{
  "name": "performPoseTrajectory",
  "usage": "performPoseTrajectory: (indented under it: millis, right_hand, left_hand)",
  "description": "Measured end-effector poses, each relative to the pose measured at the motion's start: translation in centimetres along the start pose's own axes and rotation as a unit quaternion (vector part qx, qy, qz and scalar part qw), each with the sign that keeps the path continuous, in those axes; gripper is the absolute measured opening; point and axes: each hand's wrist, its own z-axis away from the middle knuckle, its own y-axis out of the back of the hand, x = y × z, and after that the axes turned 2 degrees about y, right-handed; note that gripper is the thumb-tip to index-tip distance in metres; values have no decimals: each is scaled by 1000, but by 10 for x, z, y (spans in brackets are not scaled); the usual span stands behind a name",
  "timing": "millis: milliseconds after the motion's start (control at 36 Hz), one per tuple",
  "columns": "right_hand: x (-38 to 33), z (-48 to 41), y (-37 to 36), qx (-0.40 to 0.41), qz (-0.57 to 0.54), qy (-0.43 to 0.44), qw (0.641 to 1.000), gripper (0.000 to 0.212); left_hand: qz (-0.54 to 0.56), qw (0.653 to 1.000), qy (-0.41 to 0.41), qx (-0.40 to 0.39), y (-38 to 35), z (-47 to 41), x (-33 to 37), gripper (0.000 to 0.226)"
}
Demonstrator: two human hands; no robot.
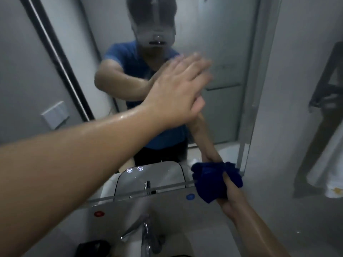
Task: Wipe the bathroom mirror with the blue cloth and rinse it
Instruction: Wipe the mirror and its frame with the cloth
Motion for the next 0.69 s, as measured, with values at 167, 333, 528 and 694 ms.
performPoseTrajectory:
  millis: [167, 333, 528, 694]
  right_hand:
    - [27, 15, -39, -21, -16, -45, 999, 26]
    - [61, 30, -84, -1, 9, -46, 999, 20]
    - [134, 50, -162, 0, 142, -179, 974, 57]
    - [144, 61, -174, -69, 309, -187, 930, 78]
  left_hand:
    - [179, 940, 292, -3, 18, 147, 2, 12]
    - [316, 723, 580, -201, -25, 303, 28, 25]
    - [544, 221, 772, -244, -94, 340, 64, 26]
    - [665, 60, 742, -51, -99, 327, 70, 39]
